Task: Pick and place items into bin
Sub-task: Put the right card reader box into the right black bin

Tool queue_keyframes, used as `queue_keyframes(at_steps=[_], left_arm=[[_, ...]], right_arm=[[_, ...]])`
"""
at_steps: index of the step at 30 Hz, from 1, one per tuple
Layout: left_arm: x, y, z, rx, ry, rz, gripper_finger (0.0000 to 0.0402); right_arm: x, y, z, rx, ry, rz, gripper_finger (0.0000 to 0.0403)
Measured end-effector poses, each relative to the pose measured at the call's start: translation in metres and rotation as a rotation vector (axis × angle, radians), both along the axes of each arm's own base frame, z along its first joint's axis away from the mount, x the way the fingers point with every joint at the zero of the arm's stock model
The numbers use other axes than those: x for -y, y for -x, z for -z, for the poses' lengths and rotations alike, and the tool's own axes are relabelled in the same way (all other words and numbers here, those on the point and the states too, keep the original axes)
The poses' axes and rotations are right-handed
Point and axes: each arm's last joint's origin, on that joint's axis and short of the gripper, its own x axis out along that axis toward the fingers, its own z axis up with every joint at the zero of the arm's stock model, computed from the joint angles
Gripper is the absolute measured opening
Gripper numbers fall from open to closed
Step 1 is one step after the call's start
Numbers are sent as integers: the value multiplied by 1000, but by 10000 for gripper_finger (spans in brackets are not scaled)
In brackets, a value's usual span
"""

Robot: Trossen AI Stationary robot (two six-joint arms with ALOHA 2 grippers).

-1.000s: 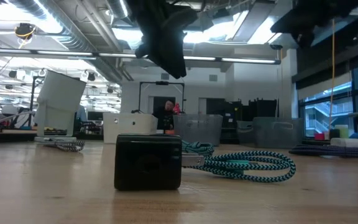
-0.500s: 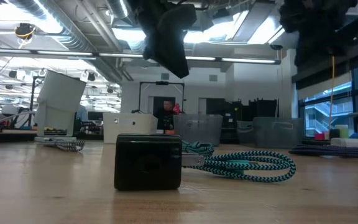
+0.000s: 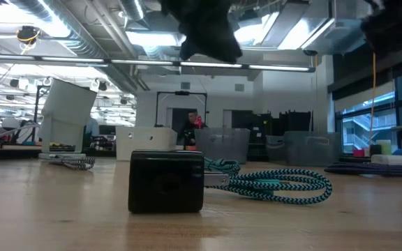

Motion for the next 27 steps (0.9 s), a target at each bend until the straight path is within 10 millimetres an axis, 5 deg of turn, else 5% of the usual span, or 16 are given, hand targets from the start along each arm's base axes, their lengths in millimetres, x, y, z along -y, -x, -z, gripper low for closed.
queue_keyframes(at_steps=[14, 19, 27], left_arm=[[39, -6, -14, 211, 74, -144, 100], [61, -4, -9, 202, 150, -146, 100], [78, -16, 16, 177, 209, -165, 100]], right_arm=[[-25, 22, 6, 32, 78, -138, 8], [-25, 23, 5, 51, 140, -248, 8], [-28, 20, 8, 44, 115, -186, 8]])
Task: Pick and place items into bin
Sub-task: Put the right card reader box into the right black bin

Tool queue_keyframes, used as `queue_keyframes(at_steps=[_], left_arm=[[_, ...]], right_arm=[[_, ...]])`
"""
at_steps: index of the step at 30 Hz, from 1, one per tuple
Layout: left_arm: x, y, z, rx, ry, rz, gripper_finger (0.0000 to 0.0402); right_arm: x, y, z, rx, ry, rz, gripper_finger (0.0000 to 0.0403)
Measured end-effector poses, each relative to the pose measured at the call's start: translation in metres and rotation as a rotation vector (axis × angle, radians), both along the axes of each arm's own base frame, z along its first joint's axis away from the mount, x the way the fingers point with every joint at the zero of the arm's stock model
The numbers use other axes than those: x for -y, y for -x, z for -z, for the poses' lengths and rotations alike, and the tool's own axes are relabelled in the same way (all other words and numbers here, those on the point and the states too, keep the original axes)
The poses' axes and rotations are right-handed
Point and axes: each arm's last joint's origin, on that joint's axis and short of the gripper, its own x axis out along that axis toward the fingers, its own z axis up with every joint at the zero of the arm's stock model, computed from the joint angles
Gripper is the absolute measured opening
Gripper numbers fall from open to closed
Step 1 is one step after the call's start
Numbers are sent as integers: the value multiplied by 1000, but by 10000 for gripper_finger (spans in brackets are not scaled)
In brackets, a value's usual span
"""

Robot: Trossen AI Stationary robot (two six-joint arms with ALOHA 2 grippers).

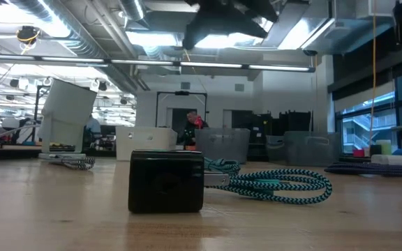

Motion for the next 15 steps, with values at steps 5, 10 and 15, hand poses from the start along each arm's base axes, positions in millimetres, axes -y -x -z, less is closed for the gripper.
queue_keyframes(at_steps=[5, 10, 15], left_arm=[[-5, -13, 23, -26, 7, -10, 100], [-7, -26, 43, -30, 43, 27, 100], [-5, -30, 59, -60, 43, 36, 100]], right_arm=[[-6, -5, 6, -9, -24, 56, 8], [-14, -9, 12, -28, -58, 87, 8], [-19, -10, 18, -100, -101, 116, 8]])
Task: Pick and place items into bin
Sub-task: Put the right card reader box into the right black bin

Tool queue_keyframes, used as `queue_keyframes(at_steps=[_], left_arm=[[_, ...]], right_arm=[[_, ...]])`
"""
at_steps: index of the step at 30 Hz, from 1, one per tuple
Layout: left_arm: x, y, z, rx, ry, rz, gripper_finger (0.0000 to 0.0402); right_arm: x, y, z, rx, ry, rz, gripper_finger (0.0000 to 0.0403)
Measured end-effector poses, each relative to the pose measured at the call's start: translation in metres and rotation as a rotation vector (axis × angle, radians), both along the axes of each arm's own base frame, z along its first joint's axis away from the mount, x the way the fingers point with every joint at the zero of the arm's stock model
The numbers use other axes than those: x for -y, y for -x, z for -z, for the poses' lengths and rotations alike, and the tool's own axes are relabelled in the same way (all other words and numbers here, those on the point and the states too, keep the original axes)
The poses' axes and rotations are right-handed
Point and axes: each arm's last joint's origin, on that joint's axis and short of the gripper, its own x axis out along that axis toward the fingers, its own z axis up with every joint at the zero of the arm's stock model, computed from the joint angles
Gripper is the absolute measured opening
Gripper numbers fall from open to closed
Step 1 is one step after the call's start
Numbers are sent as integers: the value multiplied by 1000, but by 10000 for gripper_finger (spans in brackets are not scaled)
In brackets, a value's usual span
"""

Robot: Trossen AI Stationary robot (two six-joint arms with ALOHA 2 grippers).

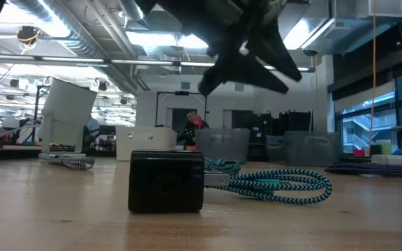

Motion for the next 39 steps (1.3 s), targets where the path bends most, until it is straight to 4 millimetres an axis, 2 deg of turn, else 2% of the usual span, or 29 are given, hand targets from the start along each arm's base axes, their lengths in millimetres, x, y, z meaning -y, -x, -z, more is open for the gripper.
queue_keyframes(at_steps=[9, 21, 27, 31, 39], left_arm=[[1, -2, 5, 2, 0, 0, 100], [2, -3, 6, 9, 21, -11, 100], [13, -17, 25, 102, 81, 37, 100], [21, -27, 37, 96, 143, 45, 100], [28, -60, 21, 37, 75, 74, 100]], right_arm=[[-7, 0, -3, -24, -95, 51, 6], [-20, 21, -1, -160, -159, 79, 7], [-23, 24, 5, -198, -112, 89, 8], [-26, 22, 12, -217, -78, 84, 8], [-32, 17, 26, -239, -24, 39, 8]])
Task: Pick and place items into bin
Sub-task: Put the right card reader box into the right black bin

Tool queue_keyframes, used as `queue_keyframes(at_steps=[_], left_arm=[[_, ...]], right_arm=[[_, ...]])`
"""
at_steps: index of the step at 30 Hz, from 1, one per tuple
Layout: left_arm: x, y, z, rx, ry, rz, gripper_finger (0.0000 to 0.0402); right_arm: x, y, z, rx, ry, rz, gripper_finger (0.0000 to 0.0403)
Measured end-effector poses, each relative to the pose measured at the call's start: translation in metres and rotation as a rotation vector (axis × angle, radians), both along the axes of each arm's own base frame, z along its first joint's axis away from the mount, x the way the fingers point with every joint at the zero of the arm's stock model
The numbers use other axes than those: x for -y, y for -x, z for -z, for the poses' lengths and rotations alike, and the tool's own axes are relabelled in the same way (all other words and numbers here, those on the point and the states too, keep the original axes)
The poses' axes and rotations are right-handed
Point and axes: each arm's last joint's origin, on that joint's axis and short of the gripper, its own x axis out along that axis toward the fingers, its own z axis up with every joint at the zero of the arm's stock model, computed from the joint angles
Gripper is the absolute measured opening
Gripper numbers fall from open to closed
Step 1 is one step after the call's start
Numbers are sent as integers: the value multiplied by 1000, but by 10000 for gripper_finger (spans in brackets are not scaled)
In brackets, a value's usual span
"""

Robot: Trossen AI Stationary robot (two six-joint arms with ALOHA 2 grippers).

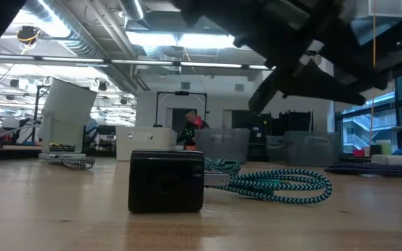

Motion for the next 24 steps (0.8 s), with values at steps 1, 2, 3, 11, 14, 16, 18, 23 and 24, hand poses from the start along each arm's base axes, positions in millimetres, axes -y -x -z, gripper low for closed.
queue_keyframes(at_steps=[1, 2, 3, 11, 14, 16, 18, 23, 24], left_arm=[[0, -4, 1, -14, -9, -2, 100], [1, -6, 1, -27, -13, -2, 100], [1, -9, 2, -33, -15, -3, 100], [2, -13, 6, -57, -17, -11, 100], [2, -13, 6, -59, -17, -12, 100], [2, -13, 7, -59, -16, -12, 100], [2, -13, 7, -60, -16, -11, 100], [3, -10, 9, -101, -2, 22, 100], [3, -10, 10, -118, 3, 31, 100]], right_arm=[[0, 0, 1, -3, 7, -11, 8], [-1, -1, 2, -3, 10, -23, 8], [-1, -1, 3, 2, 9, -40, 8], [-13, -12, 8, 154, 16, -157, 8], [-18, -17, 18, 153, 37, -191, 8], [-22, -20, 26, 149, 47, -207, 8], [-25, -22, 33, 146, 59, -226, 8], [-32, -30, 41, 221, 83, -244, 8], [-32, -31, 41, 244, 98, -238, 8]])
